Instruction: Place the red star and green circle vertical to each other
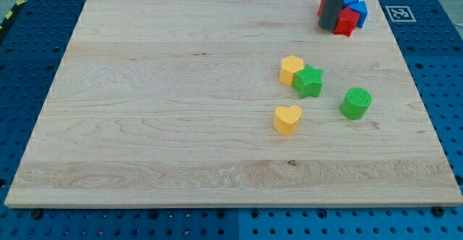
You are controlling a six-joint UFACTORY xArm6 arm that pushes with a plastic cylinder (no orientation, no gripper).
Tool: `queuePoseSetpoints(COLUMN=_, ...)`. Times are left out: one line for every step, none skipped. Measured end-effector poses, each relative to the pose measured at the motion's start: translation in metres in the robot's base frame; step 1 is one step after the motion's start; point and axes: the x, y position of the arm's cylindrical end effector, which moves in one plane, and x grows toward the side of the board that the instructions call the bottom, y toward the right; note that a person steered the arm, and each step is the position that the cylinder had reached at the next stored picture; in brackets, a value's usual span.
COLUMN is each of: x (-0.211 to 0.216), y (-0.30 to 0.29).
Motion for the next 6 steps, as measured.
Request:
queuePoseSetpoints(x=0.002, y=0.012)
queuePoseSetpoints(x=0.034, y=-0.005)
queuePoseSetpoints(x=0.112, y=0.003)
queuePoseSetpoints(x=0.195, y=0.018)
queuePoseSetpoints(x=0.201, y=0.018)
queuePoseSetpoints(x=0.201, y=0.018)
